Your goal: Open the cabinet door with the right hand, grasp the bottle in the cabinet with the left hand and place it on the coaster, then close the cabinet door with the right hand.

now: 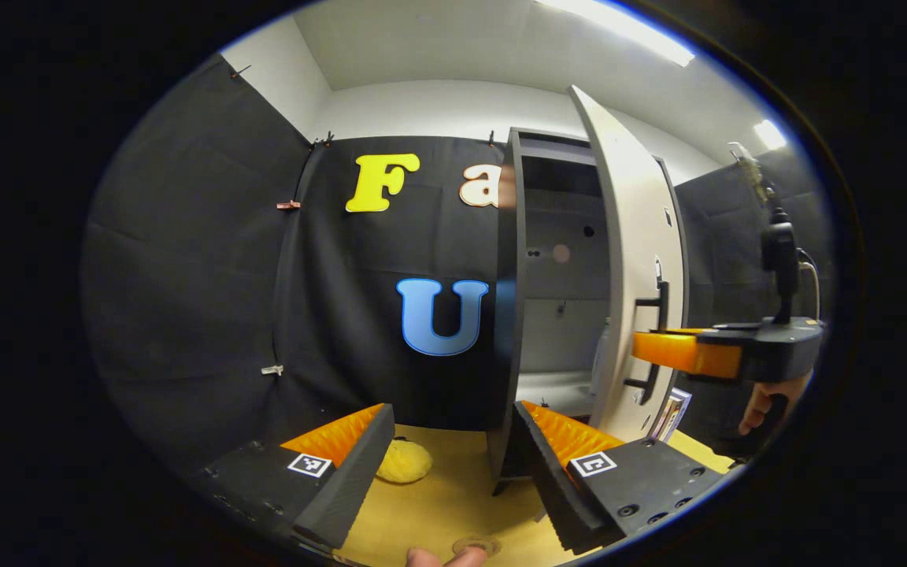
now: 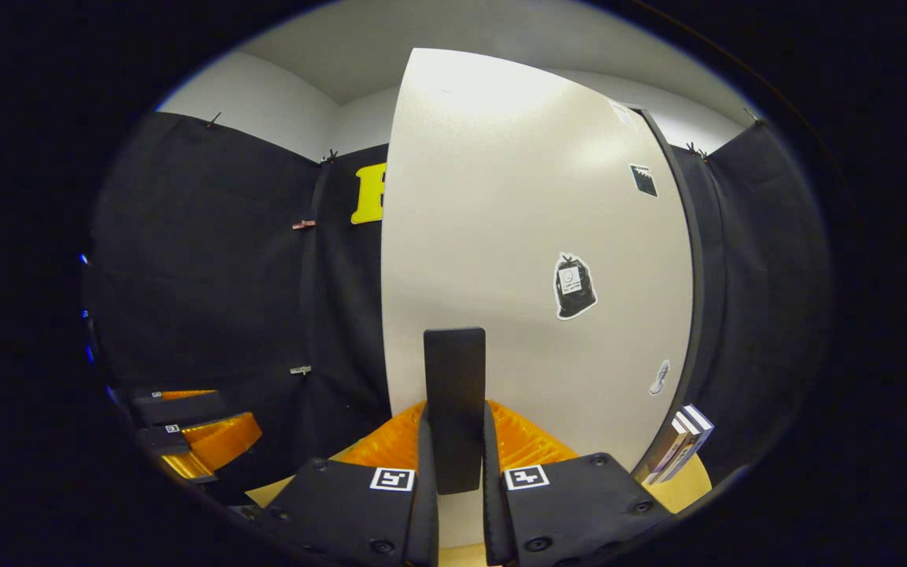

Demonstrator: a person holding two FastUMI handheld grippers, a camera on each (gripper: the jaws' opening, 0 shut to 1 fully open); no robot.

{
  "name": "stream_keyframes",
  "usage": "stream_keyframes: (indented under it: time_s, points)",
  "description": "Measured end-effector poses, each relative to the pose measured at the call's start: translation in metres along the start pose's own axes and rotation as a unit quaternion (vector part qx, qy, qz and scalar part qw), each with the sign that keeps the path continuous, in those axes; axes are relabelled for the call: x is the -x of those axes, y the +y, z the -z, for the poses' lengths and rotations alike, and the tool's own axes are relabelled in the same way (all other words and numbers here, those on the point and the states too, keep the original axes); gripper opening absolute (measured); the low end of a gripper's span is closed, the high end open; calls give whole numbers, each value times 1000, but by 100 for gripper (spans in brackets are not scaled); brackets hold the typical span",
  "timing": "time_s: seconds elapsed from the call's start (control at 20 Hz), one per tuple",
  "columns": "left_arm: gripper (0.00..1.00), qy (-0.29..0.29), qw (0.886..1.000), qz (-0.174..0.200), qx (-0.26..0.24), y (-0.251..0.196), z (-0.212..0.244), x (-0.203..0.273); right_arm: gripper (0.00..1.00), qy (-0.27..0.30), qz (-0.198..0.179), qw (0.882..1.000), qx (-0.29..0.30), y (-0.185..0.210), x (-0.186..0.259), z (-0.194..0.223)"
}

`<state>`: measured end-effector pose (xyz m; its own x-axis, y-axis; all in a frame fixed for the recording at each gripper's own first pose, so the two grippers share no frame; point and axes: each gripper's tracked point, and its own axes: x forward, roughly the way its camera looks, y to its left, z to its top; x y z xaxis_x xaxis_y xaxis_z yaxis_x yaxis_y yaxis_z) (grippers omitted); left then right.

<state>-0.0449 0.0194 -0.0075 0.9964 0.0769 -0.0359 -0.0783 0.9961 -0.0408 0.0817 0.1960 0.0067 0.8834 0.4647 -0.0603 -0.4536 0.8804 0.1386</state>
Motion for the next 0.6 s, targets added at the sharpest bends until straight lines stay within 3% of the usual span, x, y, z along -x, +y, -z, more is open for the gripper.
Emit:
stream_keyframes:
  time_s: [0.25,0.6]
  points:
    - [94,0,1000,18,-2,-22,-1,-6,27,2,15,1000,8,-16,24,-4]
    - [94,8,999,52,3,-55,2,-19,26,6,70,997,-18,-42,44,-3]
